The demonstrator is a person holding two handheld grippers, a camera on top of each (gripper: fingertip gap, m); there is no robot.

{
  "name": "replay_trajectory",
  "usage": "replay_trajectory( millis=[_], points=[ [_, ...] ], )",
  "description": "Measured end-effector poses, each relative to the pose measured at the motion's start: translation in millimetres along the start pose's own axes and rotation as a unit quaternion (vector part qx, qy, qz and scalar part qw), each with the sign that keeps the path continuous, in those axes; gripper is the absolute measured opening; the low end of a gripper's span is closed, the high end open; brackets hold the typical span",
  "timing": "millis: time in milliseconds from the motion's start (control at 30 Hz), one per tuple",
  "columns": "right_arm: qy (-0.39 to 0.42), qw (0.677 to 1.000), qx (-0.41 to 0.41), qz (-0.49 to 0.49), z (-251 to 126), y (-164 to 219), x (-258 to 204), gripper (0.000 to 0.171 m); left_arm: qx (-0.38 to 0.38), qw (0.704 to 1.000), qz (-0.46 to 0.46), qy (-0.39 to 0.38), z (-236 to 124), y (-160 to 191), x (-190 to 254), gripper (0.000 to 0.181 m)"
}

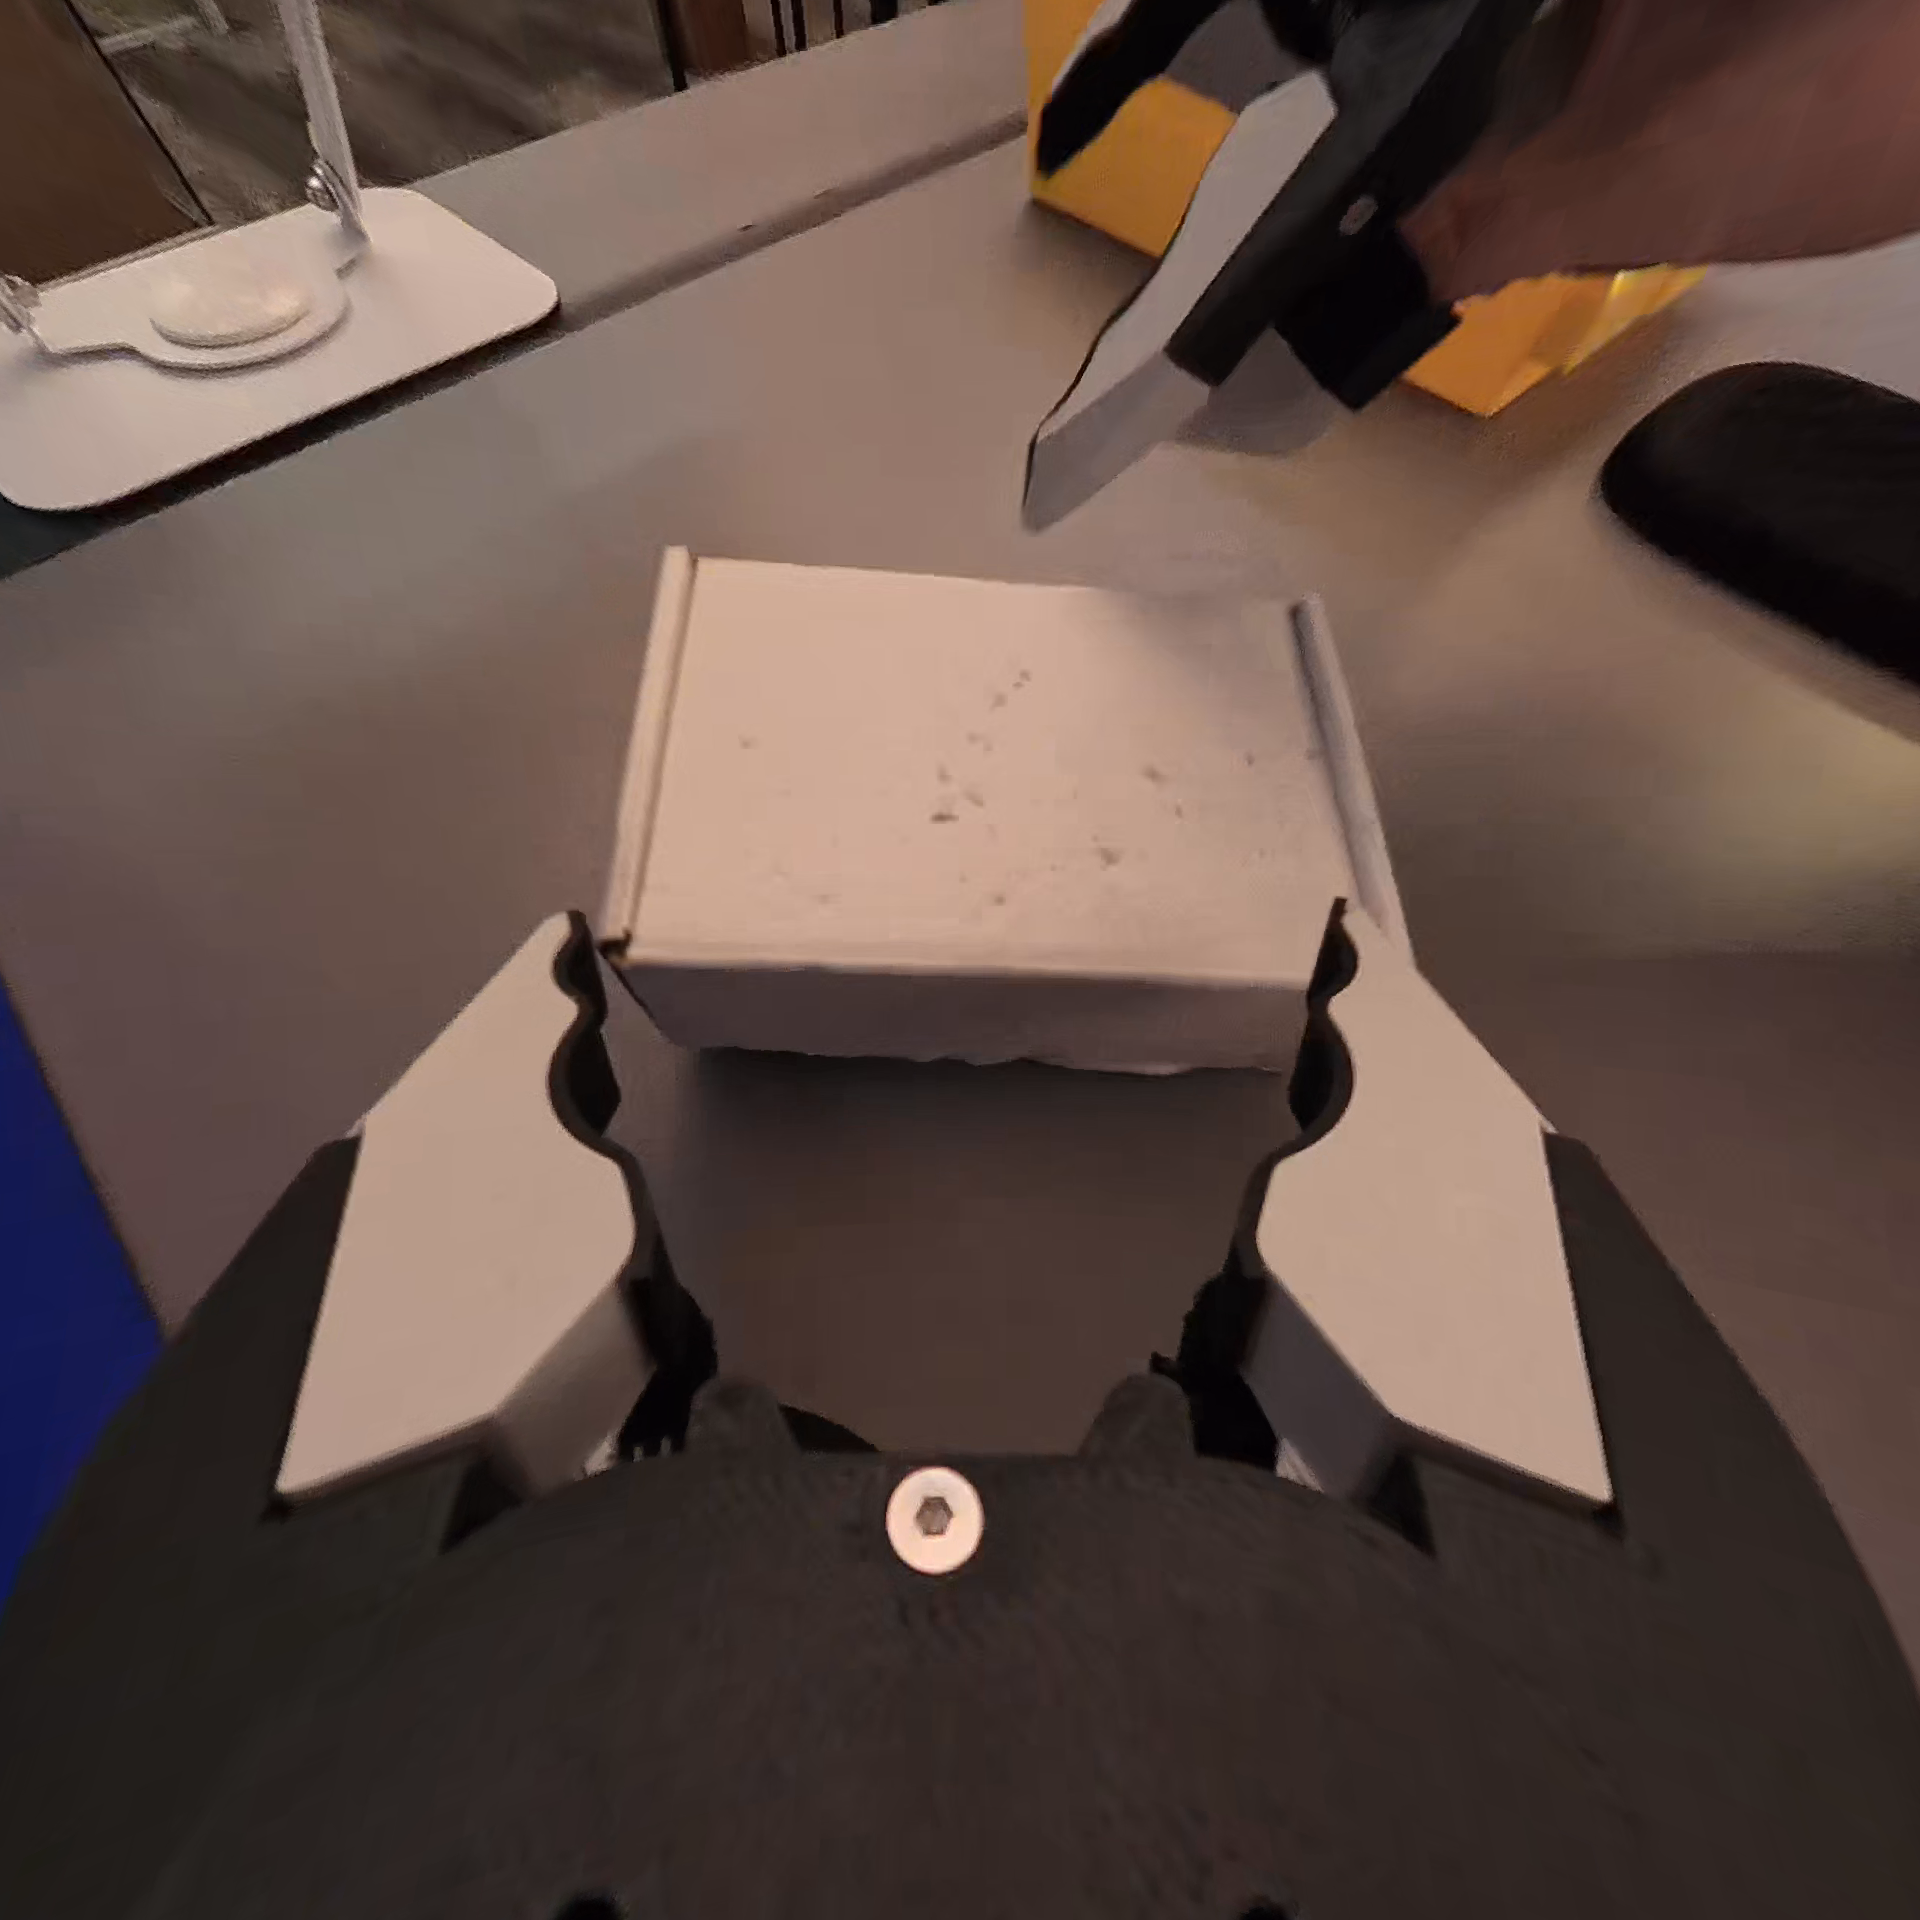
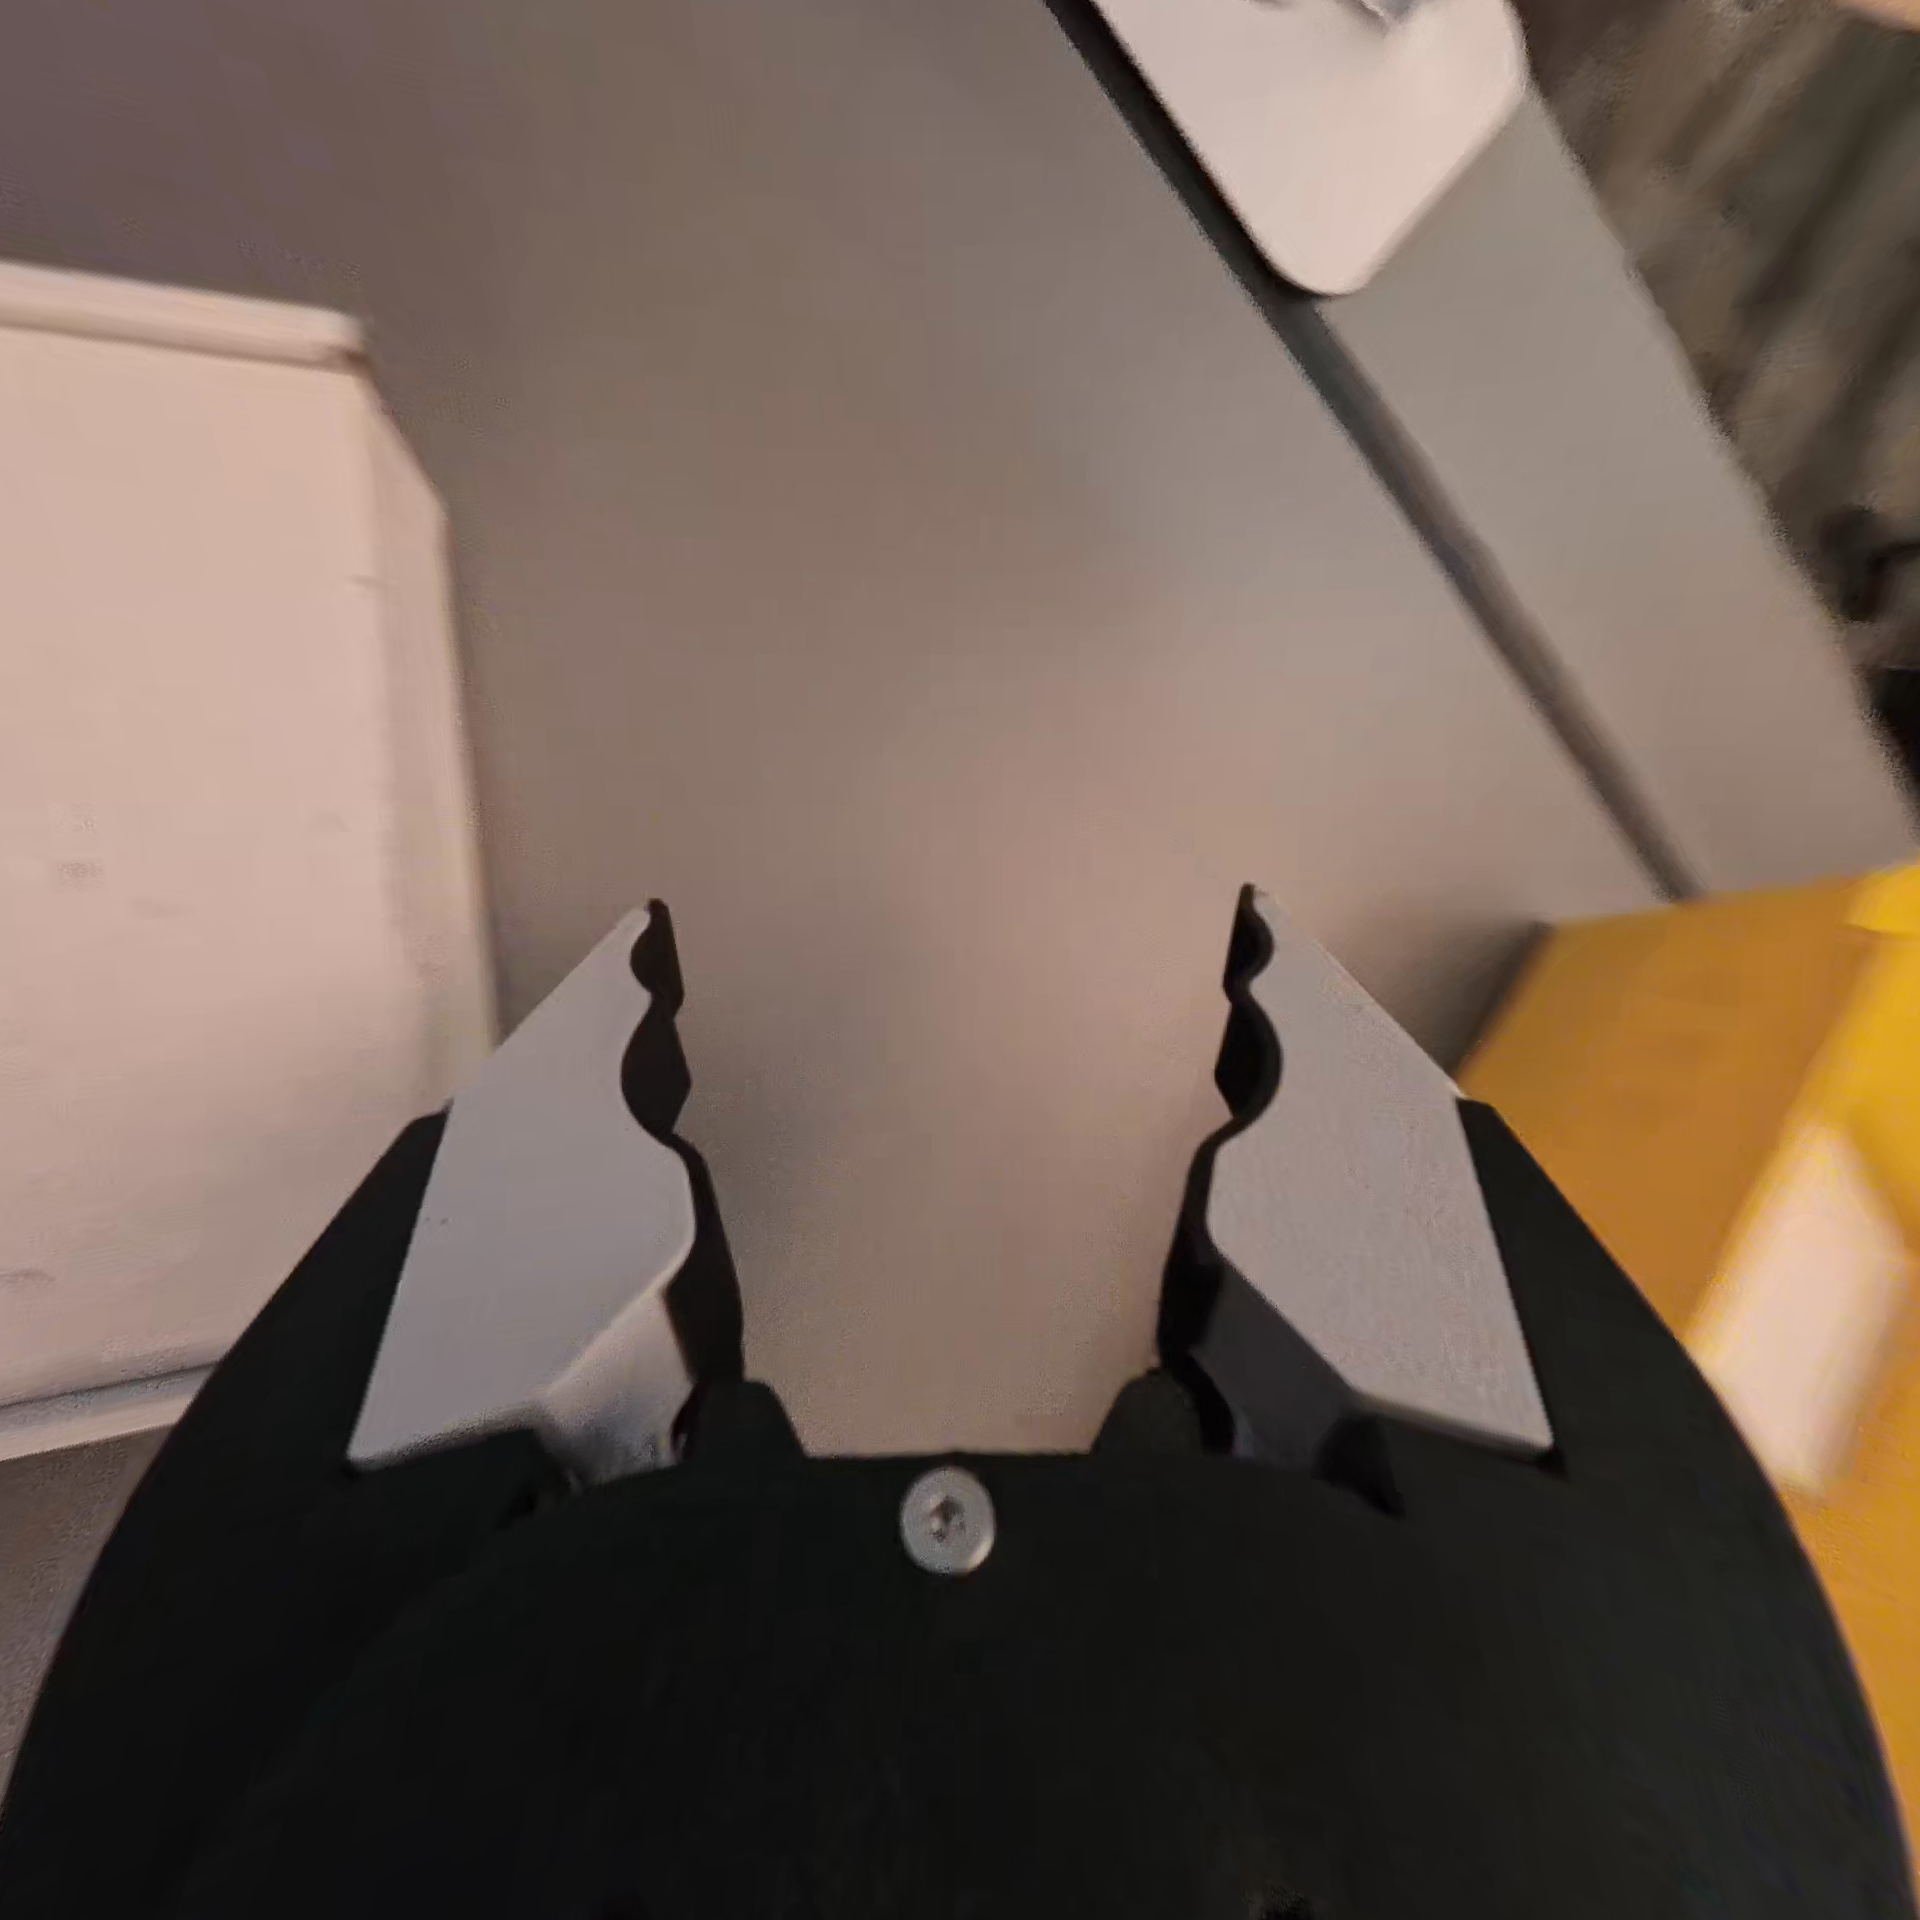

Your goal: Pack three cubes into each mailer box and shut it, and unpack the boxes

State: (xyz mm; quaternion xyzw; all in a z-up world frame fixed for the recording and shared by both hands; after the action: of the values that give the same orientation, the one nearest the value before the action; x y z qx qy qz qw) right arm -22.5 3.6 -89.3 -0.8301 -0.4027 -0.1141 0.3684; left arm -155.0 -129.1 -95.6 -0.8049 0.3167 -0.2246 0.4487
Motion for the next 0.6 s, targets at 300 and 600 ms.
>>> replay_trajectory(
  millis=[300,600],
  points=[
    [-0.179,0.978,0.011,0.106,-42,-35,-48,0.108,0.14,0.99,0.016,-0.026,-43,-39,-4,0.128],
    [-0.21,0.958,-0.174,0.086,-28,-25,-132,0.152,0.466,0.874,0.009,-0.133,-168,-69,-33,0.106]
  ],
)
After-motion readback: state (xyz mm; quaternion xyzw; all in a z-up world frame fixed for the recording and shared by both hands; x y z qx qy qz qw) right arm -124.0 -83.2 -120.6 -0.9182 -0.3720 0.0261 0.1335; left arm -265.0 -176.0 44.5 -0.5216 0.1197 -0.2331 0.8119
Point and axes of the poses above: each gripper's, where its closed fingertips meet, z out along the fingers, y out of its underside, x = y × z across the jaws, the point moved 2 cm from there along -z, back along the fingers, and after that the axes turned 9 degrees about y, right-handed, at the moved point
